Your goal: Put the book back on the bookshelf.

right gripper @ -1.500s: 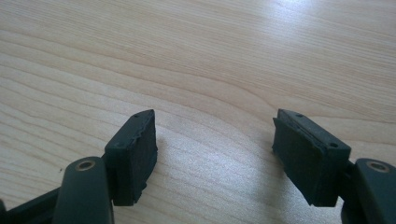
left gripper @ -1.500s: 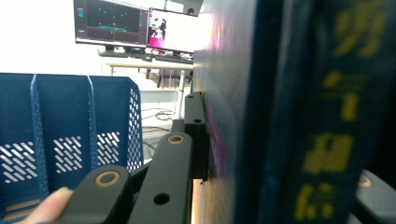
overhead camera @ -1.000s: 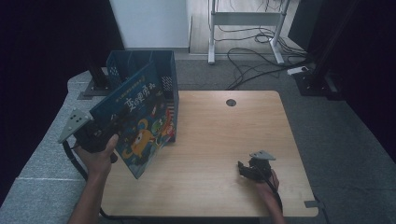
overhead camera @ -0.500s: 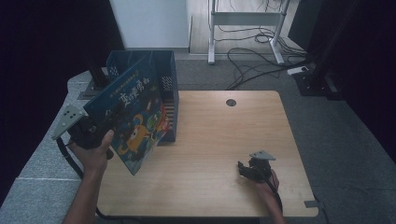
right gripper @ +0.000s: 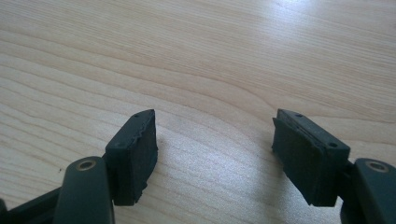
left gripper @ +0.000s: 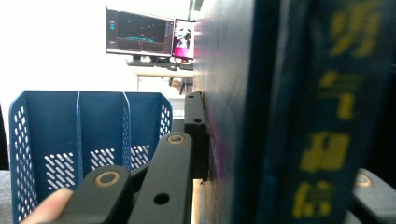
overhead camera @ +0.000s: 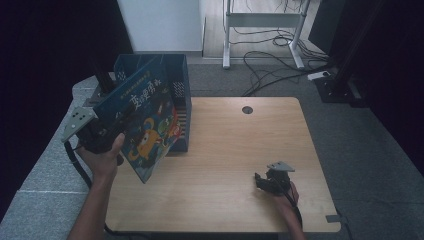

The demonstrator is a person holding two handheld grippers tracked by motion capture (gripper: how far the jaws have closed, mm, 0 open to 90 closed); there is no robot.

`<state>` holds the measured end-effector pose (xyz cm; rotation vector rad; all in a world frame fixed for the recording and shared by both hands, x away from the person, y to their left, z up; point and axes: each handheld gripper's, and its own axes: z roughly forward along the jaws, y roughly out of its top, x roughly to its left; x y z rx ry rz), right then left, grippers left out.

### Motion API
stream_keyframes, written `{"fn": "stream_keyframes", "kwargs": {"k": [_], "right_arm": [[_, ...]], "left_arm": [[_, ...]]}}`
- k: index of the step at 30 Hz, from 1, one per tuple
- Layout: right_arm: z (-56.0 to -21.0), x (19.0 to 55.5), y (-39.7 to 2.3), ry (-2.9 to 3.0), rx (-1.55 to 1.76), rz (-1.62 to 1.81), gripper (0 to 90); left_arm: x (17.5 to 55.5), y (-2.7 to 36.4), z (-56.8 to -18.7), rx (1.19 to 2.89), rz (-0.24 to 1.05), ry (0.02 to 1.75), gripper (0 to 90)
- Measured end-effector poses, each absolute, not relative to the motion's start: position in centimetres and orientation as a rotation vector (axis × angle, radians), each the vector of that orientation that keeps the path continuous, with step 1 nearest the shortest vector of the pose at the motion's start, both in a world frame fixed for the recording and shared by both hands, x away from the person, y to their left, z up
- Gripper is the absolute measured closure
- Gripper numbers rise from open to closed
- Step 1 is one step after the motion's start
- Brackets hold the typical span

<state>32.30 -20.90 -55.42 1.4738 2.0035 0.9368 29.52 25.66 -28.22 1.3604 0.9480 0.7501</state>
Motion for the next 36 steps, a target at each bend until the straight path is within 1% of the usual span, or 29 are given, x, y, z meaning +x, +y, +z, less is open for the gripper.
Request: {"fn": "stream_keyframes", "kwargs": {"k": [6,36], "right_arm": [[-55.4,32.3,-20.9,2.004,1.474,0.937,29.9],[-55.4,32.2,-20.9,2.008,1.468,0.941,29.9]], "left_arm": [[30.1,25.8,-28.1,1.334,0.739,0.959,82.1],[32.7,23.5,-27.4,1.343,0.752,0.988,82.1]]}}
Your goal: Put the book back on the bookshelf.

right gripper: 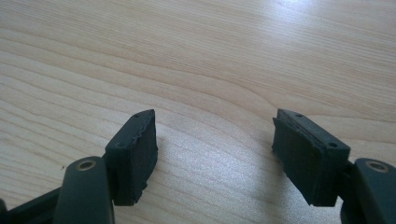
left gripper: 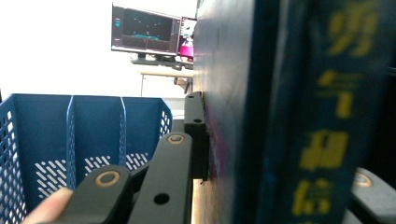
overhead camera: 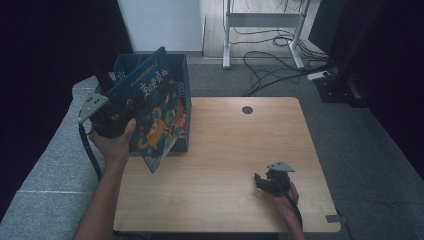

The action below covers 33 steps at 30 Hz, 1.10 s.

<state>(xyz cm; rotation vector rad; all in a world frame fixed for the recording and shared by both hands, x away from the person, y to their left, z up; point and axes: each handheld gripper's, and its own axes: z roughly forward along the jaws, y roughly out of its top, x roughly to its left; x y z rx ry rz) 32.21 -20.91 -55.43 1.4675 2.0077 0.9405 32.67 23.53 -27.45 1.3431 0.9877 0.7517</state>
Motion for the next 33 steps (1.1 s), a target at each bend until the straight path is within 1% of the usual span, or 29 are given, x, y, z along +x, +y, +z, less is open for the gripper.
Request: {"fn": "stream_keyframes", "kwargs": {"k": [14,24,29,33], "right_arm": [[-55.4,32.2,-20.9,2.007,1.468,0.938,29.9],[-55.4,32.2,-20.9,2.007,1.468,0.940,29.9],[-55.4,32.2,-20.9,2.008,1.468,0.941,29.8],[-55.4,32.2,-20.9,2.009,1.467,0.941,29.8]], "left_arm": [[34.0,23.1,-27.6,1.328,0.765,1.025,82.1],[34.9,23.1,-27.8,1.308,0.818,1.059,82.1],[35.8,23.2,-27.6,1.298,0.824,1.072,82.1],[36.5,22.9,-27.8,1.293,0.853,1.076,82.0]]}}
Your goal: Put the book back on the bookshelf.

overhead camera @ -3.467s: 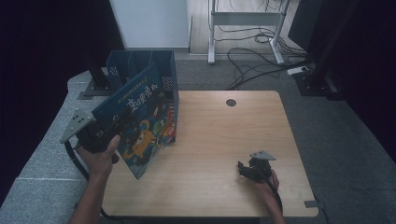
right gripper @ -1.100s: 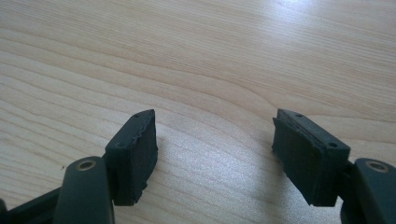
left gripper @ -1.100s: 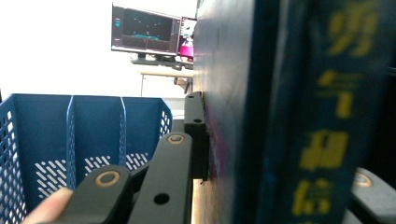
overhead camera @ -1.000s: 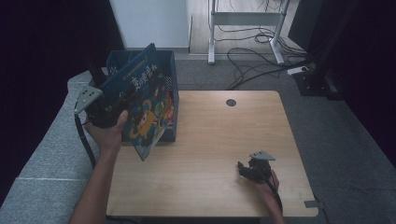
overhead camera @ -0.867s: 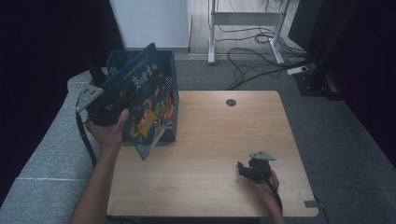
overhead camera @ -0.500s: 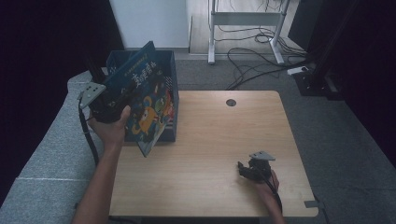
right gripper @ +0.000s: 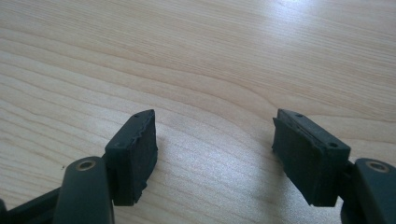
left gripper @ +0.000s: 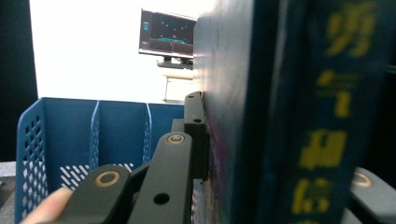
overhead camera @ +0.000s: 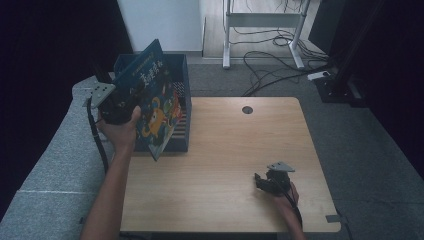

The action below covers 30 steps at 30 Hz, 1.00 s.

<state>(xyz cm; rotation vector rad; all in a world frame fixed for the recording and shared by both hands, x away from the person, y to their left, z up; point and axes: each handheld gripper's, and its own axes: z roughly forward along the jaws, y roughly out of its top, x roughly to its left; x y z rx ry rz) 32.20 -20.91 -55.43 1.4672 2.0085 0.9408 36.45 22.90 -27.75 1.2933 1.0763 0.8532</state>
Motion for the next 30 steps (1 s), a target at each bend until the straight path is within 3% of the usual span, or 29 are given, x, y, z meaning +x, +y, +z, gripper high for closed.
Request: {"fn": "stream_keyframes", "kwargs": {"k": [30], "right_arm": [[-55.4,32.1,-20.9,2.007,1.469,0.942,30.0]], "left_arm": [[39.9,20.7,-29.3,1.291,0.915,1.125,82.1]]}}
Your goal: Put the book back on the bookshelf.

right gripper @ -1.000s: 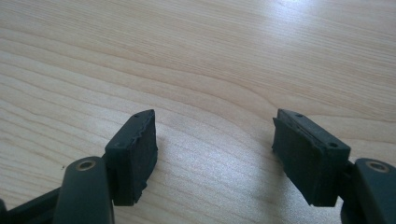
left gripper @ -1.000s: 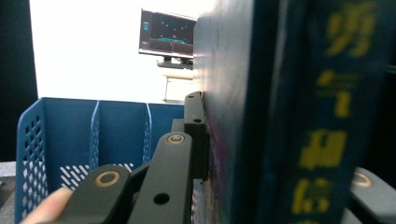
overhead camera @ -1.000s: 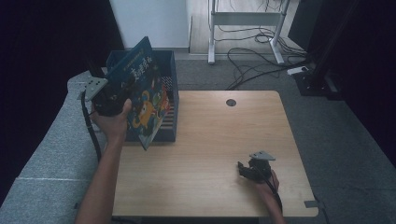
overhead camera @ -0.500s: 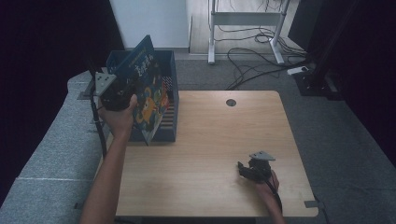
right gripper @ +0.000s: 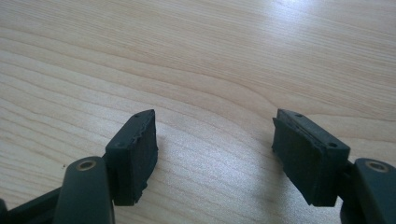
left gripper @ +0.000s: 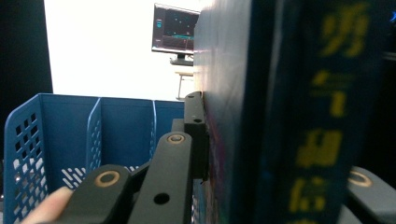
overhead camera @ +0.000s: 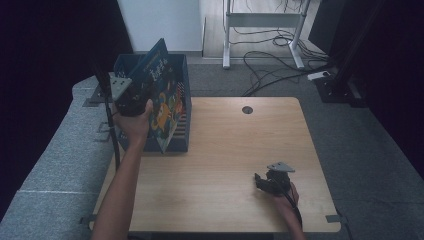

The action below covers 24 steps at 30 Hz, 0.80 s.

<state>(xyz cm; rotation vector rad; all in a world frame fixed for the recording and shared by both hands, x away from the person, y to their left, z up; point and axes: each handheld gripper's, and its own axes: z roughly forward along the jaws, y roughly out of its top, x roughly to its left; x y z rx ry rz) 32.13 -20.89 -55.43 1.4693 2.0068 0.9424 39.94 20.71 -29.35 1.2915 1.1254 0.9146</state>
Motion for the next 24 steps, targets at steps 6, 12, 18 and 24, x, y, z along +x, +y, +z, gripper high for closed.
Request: {"fn": "stream_keyframes", "kwargs": {"k": [6,12,18,24], "right_arm": [[-55.4,32.1,-20.9,2.007,1.471,0.943,30.0],[-55.4,32.1,-20.9,2.006,1.471,0.945,29.9],[-55.4,32.1,-20.9,2.006,1.471,0.947,29.9],[-55.4,32.1,-20.9,2.008,1.464,0.943,30.0]], "left_arm": [[40.7,20.1,-29.7,1.310,0.923,1.138,82.1],[41.5,19.5,-29.6,1.318,0.938,1.139,82.1],[42.0,19.1,-29.8,1.306,0.938,1.142,82.1],[42.4,18.7,-30.0,1.315,0.937,1.147,82.1]]}}
